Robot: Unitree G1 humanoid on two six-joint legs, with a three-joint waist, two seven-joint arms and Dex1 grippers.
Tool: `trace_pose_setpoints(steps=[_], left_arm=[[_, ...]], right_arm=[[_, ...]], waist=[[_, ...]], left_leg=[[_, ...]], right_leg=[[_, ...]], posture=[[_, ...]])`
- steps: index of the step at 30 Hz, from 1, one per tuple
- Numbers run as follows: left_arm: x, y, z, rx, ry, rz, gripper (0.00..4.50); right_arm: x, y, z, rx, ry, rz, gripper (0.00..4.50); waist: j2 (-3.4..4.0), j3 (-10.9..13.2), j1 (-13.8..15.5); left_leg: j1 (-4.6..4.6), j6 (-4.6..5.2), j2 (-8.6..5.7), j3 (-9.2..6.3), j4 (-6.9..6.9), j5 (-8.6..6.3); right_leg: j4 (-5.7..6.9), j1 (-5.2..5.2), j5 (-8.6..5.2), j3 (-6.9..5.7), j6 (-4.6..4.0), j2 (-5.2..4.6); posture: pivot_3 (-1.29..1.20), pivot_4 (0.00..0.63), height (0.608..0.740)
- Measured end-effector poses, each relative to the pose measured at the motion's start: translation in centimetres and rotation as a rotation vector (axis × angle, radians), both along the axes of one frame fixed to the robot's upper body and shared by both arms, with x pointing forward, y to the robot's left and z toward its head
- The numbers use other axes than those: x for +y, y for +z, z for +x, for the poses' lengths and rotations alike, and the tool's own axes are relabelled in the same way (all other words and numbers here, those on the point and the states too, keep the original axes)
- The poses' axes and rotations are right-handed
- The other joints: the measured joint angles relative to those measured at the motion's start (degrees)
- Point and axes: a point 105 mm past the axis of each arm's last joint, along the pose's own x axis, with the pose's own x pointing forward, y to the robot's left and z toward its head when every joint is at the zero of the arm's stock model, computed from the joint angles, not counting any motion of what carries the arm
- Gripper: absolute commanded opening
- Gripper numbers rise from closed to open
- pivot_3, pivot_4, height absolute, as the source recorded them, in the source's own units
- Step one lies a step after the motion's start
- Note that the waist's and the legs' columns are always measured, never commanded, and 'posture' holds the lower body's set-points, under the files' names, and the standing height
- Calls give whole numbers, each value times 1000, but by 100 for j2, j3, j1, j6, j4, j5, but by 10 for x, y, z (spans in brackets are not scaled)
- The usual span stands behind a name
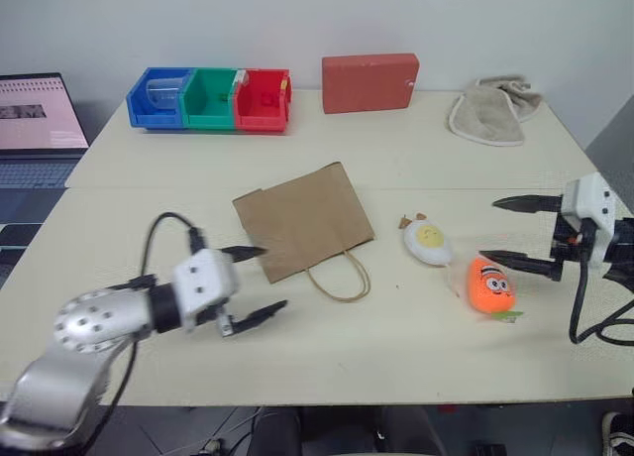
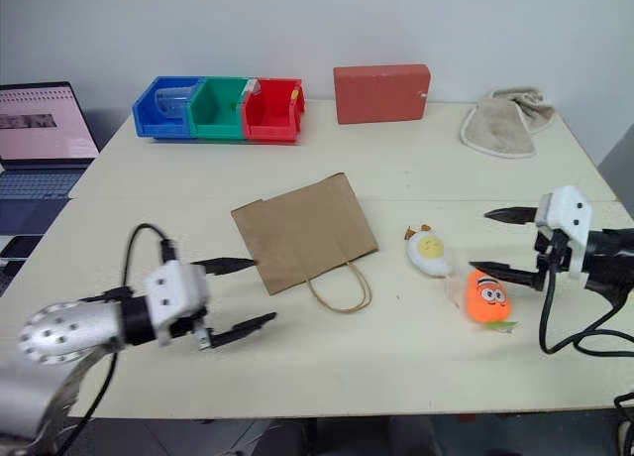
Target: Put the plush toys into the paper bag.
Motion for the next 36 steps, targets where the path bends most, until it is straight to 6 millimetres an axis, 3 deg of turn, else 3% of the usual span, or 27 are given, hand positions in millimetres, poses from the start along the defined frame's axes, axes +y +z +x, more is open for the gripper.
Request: trace_pose_setpoints(steps=[5,8,19,33,36], left_arm=[[-29,-18,2,44,-101,-39,4473],[-43,-25,13,23,-155,-32,4473],[-65,-50,30,15,-225,-21,4473],[-77,-54,32,47,-284,-39,29],[-79,-56,32,63,-289,-42,29]], right_arm=[[15,-19,-17,94,22,-1,4500],[24,-31,-28,140,17,-15,4500],[41,-41,-48,198,29,-4,4500],[42,-41,-59,222,14,11,4500],[45,-40,-62,229,23,19,4500]], waist=[[0,0,72],[0,-1,133],[-1,-1,141],[-1,-2,138],[-1,-2,138]], left_leg=[[-9,0,-2,-10,-2,-1],[-9,0,-2,-16,2,0],[-17,0,-3,-19,4,0],[-17,0,-3,-21,4,0],[-17,0,-3,-22,4,0]], right_leg=[[3,-5,5,-3,8,2],[4,-3,5,-7,8,7],[0,-1,6,-7,11,6],[-1,0,8,-8,15,6],[0,0,8,-9,15,7]], posture=[[0,150,740],[0,150,740],[0,150,740],[0,150,740],[0,150,740]])
